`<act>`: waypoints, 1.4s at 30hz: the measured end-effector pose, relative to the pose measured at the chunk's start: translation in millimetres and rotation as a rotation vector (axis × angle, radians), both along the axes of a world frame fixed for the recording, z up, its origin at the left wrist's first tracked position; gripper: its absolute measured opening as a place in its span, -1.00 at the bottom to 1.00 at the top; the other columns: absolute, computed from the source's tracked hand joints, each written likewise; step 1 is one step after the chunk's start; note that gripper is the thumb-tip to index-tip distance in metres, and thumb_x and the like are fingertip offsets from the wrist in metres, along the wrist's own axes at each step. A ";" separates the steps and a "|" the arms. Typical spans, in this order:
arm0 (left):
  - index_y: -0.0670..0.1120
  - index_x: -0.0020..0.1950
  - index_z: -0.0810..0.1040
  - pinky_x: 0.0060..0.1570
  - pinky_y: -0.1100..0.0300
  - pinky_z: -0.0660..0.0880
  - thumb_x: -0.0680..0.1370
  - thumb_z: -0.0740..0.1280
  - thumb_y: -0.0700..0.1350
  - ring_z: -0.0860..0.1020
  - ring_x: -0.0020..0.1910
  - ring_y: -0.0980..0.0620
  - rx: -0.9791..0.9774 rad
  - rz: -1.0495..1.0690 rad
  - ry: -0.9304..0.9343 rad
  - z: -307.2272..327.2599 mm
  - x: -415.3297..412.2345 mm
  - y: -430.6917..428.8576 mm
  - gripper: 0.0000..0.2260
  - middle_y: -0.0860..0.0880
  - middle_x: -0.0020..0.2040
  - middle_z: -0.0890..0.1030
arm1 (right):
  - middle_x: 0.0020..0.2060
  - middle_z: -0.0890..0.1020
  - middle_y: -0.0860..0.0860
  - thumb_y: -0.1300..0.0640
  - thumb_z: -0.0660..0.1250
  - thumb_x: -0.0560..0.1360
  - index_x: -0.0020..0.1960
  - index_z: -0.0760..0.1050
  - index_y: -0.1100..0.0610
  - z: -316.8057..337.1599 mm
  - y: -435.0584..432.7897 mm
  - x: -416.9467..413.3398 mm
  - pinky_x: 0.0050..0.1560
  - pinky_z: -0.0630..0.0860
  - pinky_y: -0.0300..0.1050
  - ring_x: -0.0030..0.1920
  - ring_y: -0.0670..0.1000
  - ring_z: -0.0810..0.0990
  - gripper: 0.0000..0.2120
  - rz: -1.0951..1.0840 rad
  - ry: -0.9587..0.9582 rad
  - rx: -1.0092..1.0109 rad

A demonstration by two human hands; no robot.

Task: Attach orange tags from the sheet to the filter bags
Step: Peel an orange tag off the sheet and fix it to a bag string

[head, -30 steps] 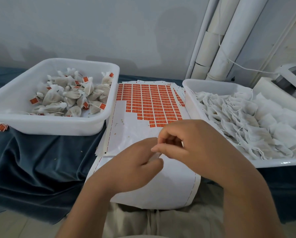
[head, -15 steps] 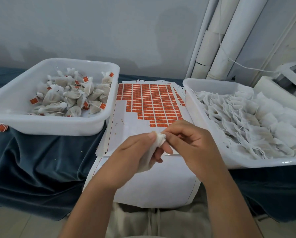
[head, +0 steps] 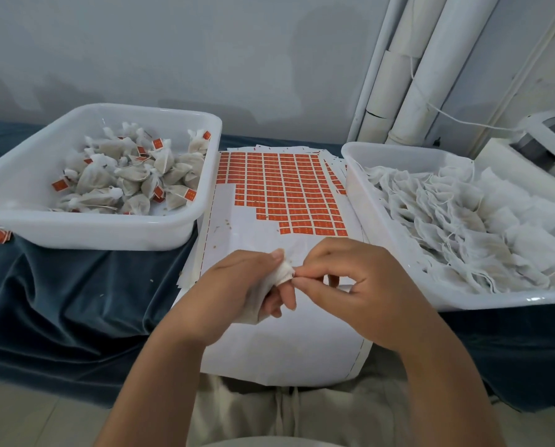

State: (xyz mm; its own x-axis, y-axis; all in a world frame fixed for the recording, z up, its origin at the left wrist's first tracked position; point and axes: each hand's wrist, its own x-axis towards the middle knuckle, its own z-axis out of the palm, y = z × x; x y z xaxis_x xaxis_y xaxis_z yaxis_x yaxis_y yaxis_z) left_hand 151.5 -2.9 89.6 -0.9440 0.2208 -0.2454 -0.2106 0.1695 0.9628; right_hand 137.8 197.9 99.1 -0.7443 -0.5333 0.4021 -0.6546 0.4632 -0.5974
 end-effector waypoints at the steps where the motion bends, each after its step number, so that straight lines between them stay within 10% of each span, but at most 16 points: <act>1: -0.06 -0.48 0.63 0.23 -0.16 0.54 0.75 0.12 0.04 0.55 -0.26 -0.07 -0.028 0.025 -0.053 3.1 -1.5 4.0 -0.36 -0.08 -0.42 0.54 | -0.17 0.64 -0.22 0.12 0.44 0.57 0.02 0.75 0.02 -1.4 -0.7 0.2 -0.14 0.50 -0.36 -0.12 -0.12 0.62 -0.89 -0.017 0.070 0.038; 7: -0.08 -0.58 0.58 -0.26 0.16 0.58 0.72 0.18 0.04 0.54 -0.46 -0.01 0.105 0.064 -0.126 -0.1 -3.0 9.8 -0.34 -0.08 -0.50 0.53 | -0.19 0.63 -0.14 0.15 0.43 0.52 -0.09 0.70 0.11 -5.2 -9.5 1.5 -0.16 0.49 -0.34 -0.22 -0.15 0.54 -0.92 -0.161 0.351 0.143; 18: -0.04 -0.37 0.53 -0.29 0.20 0.53 0.64 0.27 0.07 0.36 -0.52 0.13 0.680 -0.205 -0.234 -15.4 -3.3 6.0 -0.60 0.05 -0.51 0.42 | -0.27 0.56 0.02 -0.01 0.34 0.53 -0.10 0.70 0.03 -6.5 0.7 -3.8 -0.23 0.48 -0.19 -0.25 -0.05 0.51 -0.81 0.130 -0.874 -0.430; 28: -0.04 -0.37 0.53 -0.30 0.22 0.52 0.66 0.23 0.05 0.37 -0.54 0.15 0.795 -0.271 -0.255 -16.0 -1.6 11.8 -0.58 0.06 -0.52 0.42 | -0.29 0.59 0.01 -0.13 0.34 0.55 -0.10 0.69 0.02 2.8 7.0 -0.4 -0.21 0.50 -0.20 -0.25 -0.03 0.52 -0.74 0.077 -0.780 -0.288; 42: -0.05 -0.31 0.55 -0.22 0.16 0.53 0.69 0.24 0.10 0.40 -0.46 0.10 0.669 -0.112 -0.070 -16.2 -0.9 14.5 -0.57 0.02 -0.46 0.43 | -0.10 0.68 -0.19 0.02 0.43 0.56 0.05 0.71 0.00 13.6 -8.2 26.5 -0.11 0.55 -0.29 -0.04 -0.09 0.65 -0.88 -0.274 0.086 -0.062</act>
